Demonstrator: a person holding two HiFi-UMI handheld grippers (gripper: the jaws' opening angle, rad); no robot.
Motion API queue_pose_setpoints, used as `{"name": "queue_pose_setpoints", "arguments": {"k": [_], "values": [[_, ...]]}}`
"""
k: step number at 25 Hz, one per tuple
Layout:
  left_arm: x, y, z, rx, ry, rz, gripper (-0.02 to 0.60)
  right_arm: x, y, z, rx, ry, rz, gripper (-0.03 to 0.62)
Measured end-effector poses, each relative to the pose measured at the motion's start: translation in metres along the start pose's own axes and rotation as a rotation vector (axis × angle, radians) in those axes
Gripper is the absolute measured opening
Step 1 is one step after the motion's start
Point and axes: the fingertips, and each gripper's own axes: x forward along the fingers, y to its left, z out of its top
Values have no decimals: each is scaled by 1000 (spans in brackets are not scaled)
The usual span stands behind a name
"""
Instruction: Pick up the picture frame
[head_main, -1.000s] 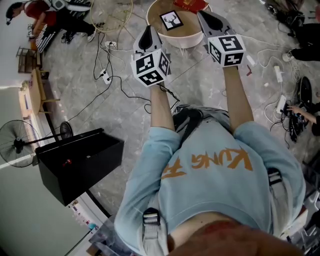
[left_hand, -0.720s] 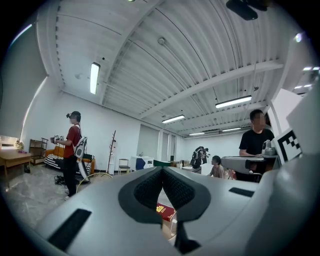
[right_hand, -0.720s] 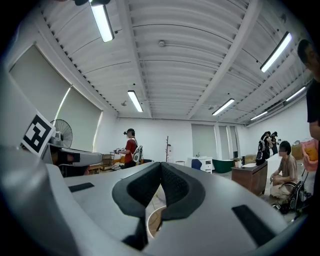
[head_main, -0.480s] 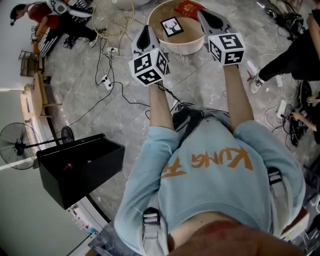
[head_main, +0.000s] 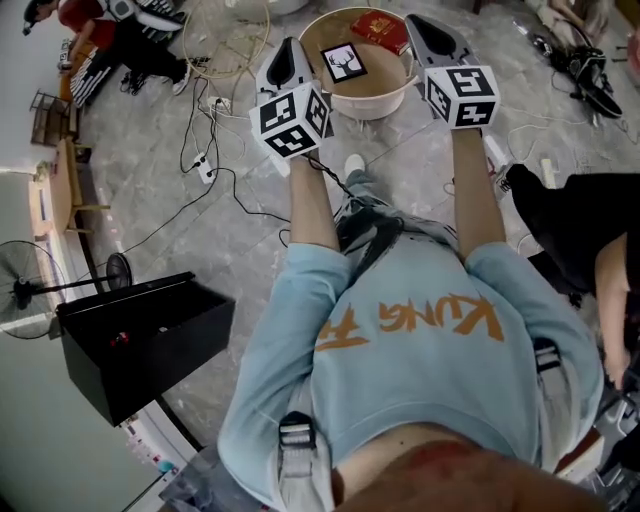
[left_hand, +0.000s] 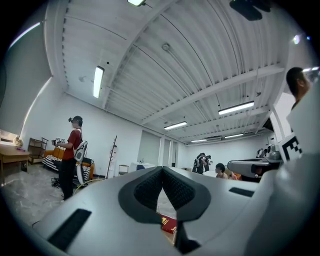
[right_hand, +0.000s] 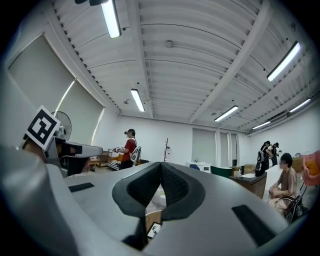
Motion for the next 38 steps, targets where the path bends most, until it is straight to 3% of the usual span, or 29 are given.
{"name": "queue_pose_setpoints", "arguments": {"k": [10, 20, 29, 38], "values": [[107, 29, -33, -35, 46, -69, 20, 91, -33, -28, 8, 39, -45, -2], [212, 70, -104, -152, 166, -109, 20, 202, -51, -88, -2, 194, -49, -2], [292, 191, -173, -274, 289, 32, 20, 356, -18, -121, -65, 250, 11, -2], [368, 248, -224, -339, 368, 64, 20, 454, -23, -174, -46, 358, 42, -2]]}}
